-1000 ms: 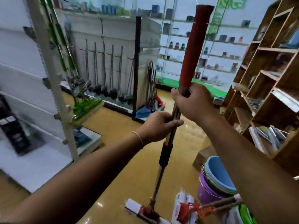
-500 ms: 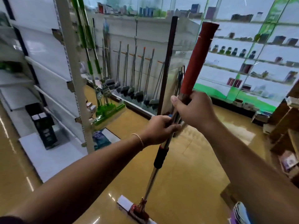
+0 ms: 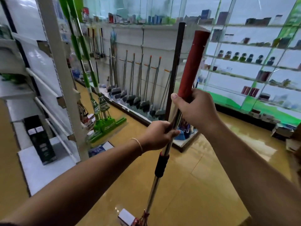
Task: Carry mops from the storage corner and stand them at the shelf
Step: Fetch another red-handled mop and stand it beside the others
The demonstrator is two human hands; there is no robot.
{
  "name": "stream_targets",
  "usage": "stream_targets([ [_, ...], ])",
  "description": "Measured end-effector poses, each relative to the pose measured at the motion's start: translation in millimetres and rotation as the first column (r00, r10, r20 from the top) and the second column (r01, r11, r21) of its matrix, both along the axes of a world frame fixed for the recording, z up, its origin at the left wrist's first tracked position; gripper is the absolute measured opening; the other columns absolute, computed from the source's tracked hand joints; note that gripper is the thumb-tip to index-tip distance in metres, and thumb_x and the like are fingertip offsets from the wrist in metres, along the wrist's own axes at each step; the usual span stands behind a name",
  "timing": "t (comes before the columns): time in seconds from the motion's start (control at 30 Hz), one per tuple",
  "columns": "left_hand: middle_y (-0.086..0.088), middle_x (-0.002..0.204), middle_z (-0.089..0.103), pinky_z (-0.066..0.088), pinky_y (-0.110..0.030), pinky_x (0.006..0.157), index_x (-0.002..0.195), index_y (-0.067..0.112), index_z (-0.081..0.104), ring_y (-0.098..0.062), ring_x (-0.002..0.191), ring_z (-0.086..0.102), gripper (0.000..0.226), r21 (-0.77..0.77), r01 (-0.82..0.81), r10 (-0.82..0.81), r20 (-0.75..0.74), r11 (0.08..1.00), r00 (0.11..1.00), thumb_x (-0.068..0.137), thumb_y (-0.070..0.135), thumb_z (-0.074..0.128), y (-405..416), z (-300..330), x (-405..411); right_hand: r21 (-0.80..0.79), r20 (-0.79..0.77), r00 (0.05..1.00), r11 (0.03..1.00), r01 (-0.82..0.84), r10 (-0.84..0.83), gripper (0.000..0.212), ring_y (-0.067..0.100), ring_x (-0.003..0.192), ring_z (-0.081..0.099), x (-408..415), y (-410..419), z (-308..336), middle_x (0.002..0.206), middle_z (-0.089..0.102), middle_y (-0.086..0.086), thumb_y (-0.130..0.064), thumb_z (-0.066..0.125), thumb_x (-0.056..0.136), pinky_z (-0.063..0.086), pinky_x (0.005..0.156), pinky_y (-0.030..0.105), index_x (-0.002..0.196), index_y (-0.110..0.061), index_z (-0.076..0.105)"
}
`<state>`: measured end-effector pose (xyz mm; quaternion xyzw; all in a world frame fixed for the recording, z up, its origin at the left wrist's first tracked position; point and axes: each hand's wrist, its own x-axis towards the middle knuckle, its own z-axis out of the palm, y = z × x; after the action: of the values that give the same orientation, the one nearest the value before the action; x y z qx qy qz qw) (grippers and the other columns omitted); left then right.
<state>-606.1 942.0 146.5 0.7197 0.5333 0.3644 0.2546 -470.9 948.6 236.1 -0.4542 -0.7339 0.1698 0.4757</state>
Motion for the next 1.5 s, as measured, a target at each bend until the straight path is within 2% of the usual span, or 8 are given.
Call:
stream_targets([
  [0.17, -0.002, 0.074, 0.064, 0.047, -0.021, 0.060, 0.084, 0.011, 0.065, -0.011, 0.066, 0.059, 0.025, -0.004, 0.039, -0.039, -0.015, 0.999, 0.999, 0.093, 0.033, 0.062, 56, -14, 4, 0.016, -0.032, 0.999, 1.000, 0.025, -0.024, 0.025, 0.004, 0.054, 0.056, 0, 52, 1, 0.059, 0.056, -0.009, -0.044, 0.068, 0.090, 0.047, 0.053, 0.023, 0.074, -0.026, 0.061],
  [0.33, -0.010, 0.085, 0.071, 0.059, -0.044, 0.075, 0.089, 0.009, 0.068, -0.022, 0.080, 0.070, 0.030, -0.045, 0.150, -0.150, 0.004, 0.988, 0.989, 0.089, 0.039, 0.065, 128, -19, 8, 0.019, -0.068, 0.994, 0.996, 0.082, -0.081, 0.031, -0.002, 0.039, 0.045, 5, 111, -7, 0.048, 0.044, -0.012, -0.034, 0.070, 0.091, 0.030, 0.040, 0.008, 0.065, -0.027, 0.053],
  [0.53, 0.005, 0.061, 0.060, 0.049, -0.022, 0.058, 0.070, 0.013, 0.067, -0.007, 0.058, 0.054, 0.025, -0.077, 0.356, -0.340, 0.167, 0.931, 0.925, 0.085, 0.033, 0.073, 226, 7, -5, 0.027, -0.047, 0.984, 0.984, 0.174, -0.172, 0.033, 0.004, 0.041, 0.044, 0, 202, -5, 0.044, 0.049, -0.017, -0.037, 0.071, 0.089, 0.032, 0.043, 0.017, 0.064, -0.020, 0.056],
  [0.73, -0.004, 0.073, 0.058, 0.056, -0.042, 0.080, 0.081, 0.004, 0.065, -0.017, 0.072, 0.056, 0.037, -0.127, 0.500, -0.452, 0.283, 0.857, 0.846, 0.083, 0.040, 0.074, 330, 16, -18, 0.053, -0.029, 0.970, 0.968, 0.243, -0.242, 0.024, 0.020, 0.061, 0.063, -10, 284, 7, 0.071, 0.068, 0.010, -0.038, 0.072, 0.089, 0.050, 0.057, 0.037, 0.083, -0.014, 0.069],
  [1.03, -0.027, 0.097, 0.063, 0.054, -0.056, 0.089, 0.101, 0.001, 0.062, -0.043, 0.092, 0.063, 0.047, -0.113, 0.540, -0.477, 0.344, 0.834, 0.809, 0.086, 0.045, 0.066, 442, 5, -12, 0.003, -0.023, 0.959, 0.959, 0.282, -0.282, 0.018, 0.017, 0.064, 0.060, -8, 387, -12, 0.074, 0.066, 0.007, -0.037, 0.071, 0.089, 0.047, 0.058, 0.030, 0.083, -0.020, 0.066],
  [1.17, -0.014, 0.079, 0.059, 0.051, -0.018, 0.055, 0.100, -0.002, 0.060, -0.009, 0.055, 0.056, 0.037, -0.122, 0.527, -0.476, 0.296, 0.841, 0.828, 0.093, 0.034, 0.061, 494, -3, -9, -0.002, -0.013, 0.963, 0.963, 0.268, -0.268, 0.020, 0.014, 0.059, 0.055, -2, 444, -23, 0.068, 0.061, 0.005, -0.037, 0.071, 0.089, 0.044, 0.056, 0.029, 0.079, -0.021, 0.064],
  [1.33, -0.030, 0.091, 0.062, 0.054, -0.058, 0.084, 0.096, 0.003, 0.065, -0.045, 0.082, 0.062, 0.043, -0.128, 0.473, -0.399, 0.373, 0.872, 0.837, 0.085, 0.044, 0.068, 567, -18, -15, -0.006, -0.046, 0.983, 0.984, 0.178, -0.178, 0.025, 0.011, 0.053, 0.047, -1, 528, -36, 0.060, 0.052, 0.000, -0.035, 0.072, 0.088, 0.040, 0.052, 0.029, 0.076, -0.015, 0.064],
  [1.5, -0.023, 0.085, 0.058, 0.049, -0.043, 0.077, 0.099, -0.012, 0.059, -0.029, 0.077, 0.054, 0.064, -0.180, 0.404, -0.333, 0.328, 0.897, 0.884, 0.081, 0.048, 0.070, 637, -4, -32, -0.002, -0.053, 0.998, 1.000, 0.031, -0.031, 0.020, 0.000, 0.051, 0.053, -11, 613, -31, 0.061, 0.059, -0.007, -0.035, 0.073, 0.088, 0.038, 0.048, 0.013, 0.073, -0.025, 0.063],
])
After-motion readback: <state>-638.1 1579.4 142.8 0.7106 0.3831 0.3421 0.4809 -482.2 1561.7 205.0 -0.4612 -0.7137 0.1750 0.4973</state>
